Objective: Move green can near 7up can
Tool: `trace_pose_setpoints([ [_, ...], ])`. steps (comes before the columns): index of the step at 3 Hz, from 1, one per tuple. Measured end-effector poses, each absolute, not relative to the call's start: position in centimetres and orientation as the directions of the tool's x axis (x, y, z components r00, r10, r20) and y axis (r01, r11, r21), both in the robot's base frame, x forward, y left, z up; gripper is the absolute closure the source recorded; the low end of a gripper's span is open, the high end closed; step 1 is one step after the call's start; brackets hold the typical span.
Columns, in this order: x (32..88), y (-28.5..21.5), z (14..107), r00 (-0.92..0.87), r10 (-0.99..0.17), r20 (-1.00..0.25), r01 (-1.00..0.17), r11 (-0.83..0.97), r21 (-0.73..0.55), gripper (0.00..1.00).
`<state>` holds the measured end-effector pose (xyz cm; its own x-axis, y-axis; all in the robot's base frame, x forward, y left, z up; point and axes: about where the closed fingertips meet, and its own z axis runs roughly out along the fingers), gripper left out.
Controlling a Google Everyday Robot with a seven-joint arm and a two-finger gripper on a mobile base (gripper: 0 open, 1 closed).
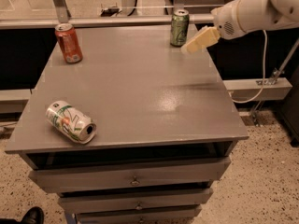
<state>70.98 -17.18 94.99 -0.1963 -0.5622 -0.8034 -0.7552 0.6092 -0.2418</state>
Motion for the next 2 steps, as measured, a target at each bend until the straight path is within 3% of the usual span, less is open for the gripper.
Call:
trace_pose_setpoints([
  [2, 79.6, -13.7, 91.8, -0.176, -0.352, -0.919, -0.704, 0.698, -0.133, 0.0],
])
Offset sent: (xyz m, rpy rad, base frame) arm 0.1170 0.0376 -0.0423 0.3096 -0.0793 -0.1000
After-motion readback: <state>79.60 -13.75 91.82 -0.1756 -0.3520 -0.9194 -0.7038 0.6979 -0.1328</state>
